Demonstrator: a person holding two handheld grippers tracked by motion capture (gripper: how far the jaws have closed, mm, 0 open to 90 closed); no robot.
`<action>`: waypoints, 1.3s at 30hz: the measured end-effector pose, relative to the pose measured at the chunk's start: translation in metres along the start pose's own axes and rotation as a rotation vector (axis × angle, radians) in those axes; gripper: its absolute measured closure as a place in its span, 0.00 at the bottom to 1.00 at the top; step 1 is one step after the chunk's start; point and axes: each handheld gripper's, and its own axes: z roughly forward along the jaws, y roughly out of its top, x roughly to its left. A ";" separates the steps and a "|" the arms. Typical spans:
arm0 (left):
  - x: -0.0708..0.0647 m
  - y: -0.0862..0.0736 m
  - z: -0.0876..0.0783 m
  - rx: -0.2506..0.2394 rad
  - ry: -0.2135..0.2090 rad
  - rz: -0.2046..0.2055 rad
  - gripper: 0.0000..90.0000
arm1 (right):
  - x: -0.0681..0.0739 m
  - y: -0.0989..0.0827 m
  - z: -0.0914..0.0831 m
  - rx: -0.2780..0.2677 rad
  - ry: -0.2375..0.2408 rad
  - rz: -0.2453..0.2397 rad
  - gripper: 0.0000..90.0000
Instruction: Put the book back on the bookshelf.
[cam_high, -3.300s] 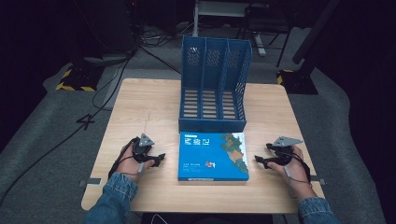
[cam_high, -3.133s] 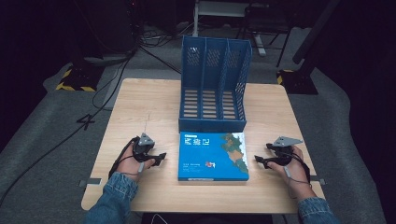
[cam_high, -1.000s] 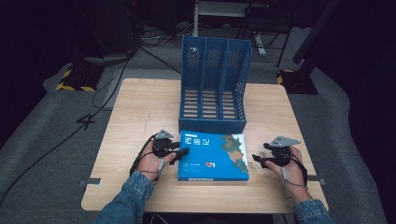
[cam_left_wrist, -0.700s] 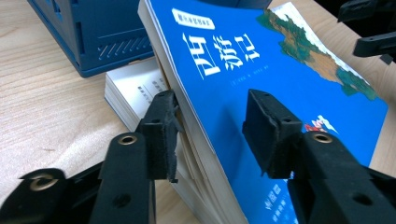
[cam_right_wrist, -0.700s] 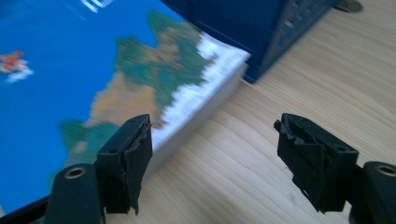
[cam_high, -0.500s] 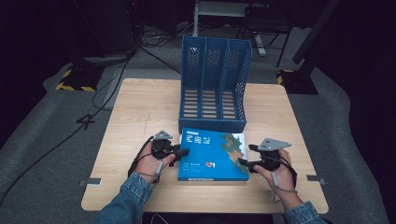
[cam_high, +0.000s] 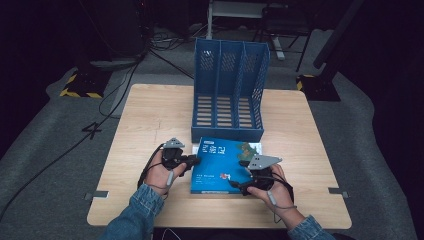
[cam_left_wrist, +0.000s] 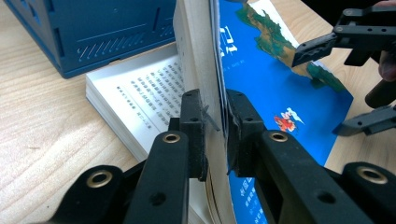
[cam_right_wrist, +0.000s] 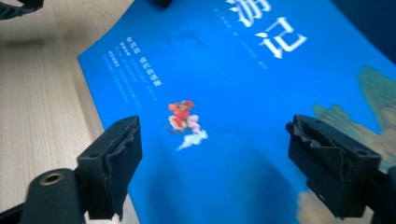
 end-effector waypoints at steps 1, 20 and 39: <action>-0.001 0.001 0.000 0.006 0.002 -0.008 0.88 | 0.002 0.001 0.002 0.004 0.005 -0.005 0.19; -0.020 0.018 -0.002 0.049 -0.050 -0.074 0.90 | 0.037 0.007 0.025 0.056 -0.001 -0.188 0.12; -0.032 0.042 -0.002 0.057 -0.119 -0.108 0.91 | 0.051 -0.004 0.031 -0.003 -0.231 -0.385 0.00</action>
